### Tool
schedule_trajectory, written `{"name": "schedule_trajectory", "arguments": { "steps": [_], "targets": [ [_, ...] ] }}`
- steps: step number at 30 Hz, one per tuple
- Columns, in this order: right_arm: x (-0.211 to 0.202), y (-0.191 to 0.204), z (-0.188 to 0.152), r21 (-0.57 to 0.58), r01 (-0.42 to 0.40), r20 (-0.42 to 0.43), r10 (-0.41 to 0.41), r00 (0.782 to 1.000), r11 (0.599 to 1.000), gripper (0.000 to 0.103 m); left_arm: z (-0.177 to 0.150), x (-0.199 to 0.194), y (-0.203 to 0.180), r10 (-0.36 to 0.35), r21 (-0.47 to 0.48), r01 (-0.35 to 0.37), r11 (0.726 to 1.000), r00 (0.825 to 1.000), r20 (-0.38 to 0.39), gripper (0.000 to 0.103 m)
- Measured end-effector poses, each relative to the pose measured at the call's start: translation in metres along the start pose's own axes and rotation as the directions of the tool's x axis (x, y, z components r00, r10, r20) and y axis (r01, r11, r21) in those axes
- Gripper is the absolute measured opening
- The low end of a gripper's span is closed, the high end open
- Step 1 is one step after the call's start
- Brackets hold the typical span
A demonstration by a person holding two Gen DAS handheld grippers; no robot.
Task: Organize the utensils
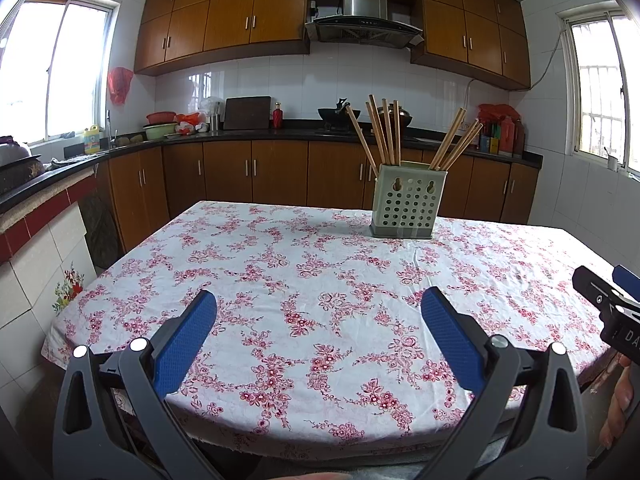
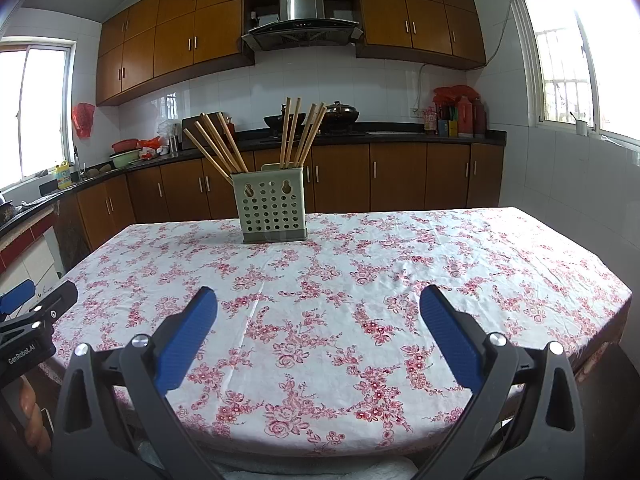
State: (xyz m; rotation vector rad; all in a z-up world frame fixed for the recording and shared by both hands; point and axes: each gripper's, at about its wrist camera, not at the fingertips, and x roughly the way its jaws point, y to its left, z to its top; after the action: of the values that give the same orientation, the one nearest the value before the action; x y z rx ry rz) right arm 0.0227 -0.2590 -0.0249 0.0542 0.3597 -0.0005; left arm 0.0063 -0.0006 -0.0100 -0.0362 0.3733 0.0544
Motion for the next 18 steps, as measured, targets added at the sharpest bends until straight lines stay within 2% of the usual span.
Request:
{"name": "schedule_trajectory", "arguments": {
  "steps": [18],
  "targets": [
    [-0.0001,-0.0003,0.0007,0.0,0.0,-0.001,0.0,1.0,1.0,0.099,-0.0008,0.0008,-0.0002,0.0,0.0,0.0,1.0,1.0,-0.002,0.101]
  ]
}}
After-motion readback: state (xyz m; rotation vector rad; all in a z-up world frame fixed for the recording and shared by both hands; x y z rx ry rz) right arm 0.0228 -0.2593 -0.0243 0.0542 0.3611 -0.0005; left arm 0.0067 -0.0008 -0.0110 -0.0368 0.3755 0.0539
